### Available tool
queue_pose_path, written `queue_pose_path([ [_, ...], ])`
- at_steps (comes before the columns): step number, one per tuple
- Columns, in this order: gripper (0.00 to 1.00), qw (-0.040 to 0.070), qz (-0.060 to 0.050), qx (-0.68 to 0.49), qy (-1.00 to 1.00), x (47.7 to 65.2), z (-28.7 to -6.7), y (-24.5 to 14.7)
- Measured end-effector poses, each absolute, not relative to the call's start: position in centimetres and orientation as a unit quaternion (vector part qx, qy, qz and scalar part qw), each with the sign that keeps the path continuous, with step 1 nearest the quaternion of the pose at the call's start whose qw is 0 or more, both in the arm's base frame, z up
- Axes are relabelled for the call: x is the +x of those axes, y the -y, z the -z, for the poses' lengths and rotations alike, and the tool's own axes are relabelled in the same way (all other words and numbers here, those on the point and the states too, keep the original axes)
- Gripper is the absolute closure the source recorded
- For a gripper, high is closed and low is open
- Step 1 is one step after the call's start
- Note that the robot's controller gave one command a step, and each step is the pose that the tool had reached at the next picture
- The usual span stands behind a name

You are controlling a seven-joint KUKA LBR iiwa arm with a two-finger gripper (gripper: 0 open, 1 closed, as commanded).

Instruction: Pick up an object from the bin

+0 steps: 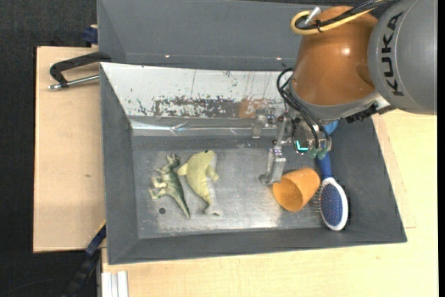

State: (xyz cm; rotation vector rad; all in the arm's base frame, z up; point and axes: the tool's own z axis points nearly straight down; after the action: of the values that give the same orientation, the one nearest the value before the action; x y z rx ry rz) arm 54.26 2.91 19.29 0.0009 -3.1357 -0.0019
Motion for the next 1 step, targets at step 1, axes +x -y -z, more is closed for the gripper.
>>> queue_pose_path([
  [1,0.0,0.002,0.0,0.153,0.988,52.6,-9.67,5.21],
])
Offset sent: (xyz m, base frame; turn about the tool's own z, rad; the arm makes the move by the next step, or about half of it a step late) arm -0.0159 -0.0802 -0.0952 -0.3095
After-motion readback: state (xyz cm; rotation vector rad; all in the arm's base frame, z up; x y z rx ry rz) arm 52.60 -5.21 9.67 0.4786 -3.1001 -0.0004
